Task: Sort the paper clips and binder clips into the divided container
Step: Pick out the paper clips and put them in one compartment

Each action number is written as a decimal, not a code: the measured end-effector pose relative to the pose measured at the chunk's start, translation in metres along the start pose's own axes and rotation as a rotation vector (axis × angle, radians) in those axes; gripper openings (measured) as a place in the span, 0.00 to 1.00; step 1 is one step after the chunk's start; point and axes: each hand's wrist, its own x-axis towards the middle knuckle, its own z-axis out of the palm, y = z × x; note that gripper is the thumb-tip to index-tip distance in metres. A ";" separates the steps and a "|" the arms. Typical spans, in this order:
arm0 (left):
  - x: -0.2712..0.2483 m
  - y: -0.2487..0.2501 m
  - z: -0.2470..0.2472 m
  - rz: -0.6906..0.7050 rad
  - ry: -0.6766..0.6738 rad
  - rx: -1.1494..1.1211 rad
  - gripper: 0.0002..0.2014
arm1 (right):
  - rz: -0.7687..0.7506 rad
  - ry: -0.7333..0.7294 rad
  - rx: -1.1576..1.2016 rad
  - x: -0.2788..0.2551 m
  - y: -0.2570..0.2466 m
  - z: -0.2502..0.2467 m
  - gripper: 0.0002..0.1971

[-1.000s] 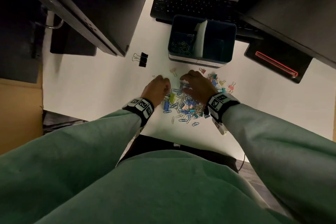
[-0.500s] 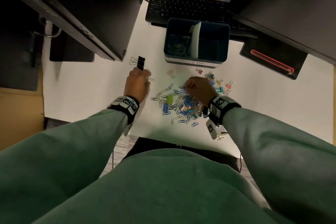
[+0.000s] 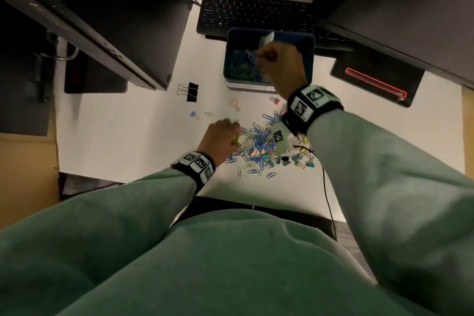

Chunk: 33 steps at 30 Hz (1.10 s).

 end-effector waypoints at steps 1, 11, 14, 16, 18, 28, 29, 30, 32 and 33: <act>0.000 0.000 -0.001 0.003 0.003 0.008 0.11 | -0.026 -0.013 -0.073 0.005 -0.001 0.005 0.07; -0.022 -0.059 -0.037 -0.268 0.234 0.032 0.11 | -0.191 -0.493 -0.809 -0.085 0.049 0.041 0.27; -0.018 -0.067 -0.036 -0.191 0.119 0.106 0.24 | -0.219 -0.532 -0.931 -0.091 0.061 0.053 0.27; -0.012 -0.058 -0.033 -0.093 0.036 0.133 0.32 | -0.233 -0.505 -0.917 -0.091 0.064 0.058 0.19; -0.006 -0.046 -0.027 -0.045 -0.013 0.147 0.35 | -0.207 -0.507 -0.879 -0.089 0.066 0.059 0.14; 0.018 -0.009 0.003 0.081 0.018 -0.020 0.04 | 0.174 -0.382 -0.250 -0.077 0.075 0.013 0.04; 0.019 -0.007 0.002 0.084 0.005 -0.035 0.04 | 0.191 -0.350 -0.181 -0.076 0.070 0.006 0.03; 0.020 -0.005 0.001 0.081 -0.008 -0.046 0.04 | 0.196 -0.310 -0.101 -0.075 0.063 -0.001 0.03; 0.021 -0.003 -0.003 0.060 -0.031 -0.054 0.03 | 0.160 -0.201 0.022 -0.064 0.045 -0.012 0.04; 0.022 -0.002 -0.005 0.048 -0.044 -0.060 0.02 | 0.136 -0.135 0.067 -0.055 0.034 -0.014 0.04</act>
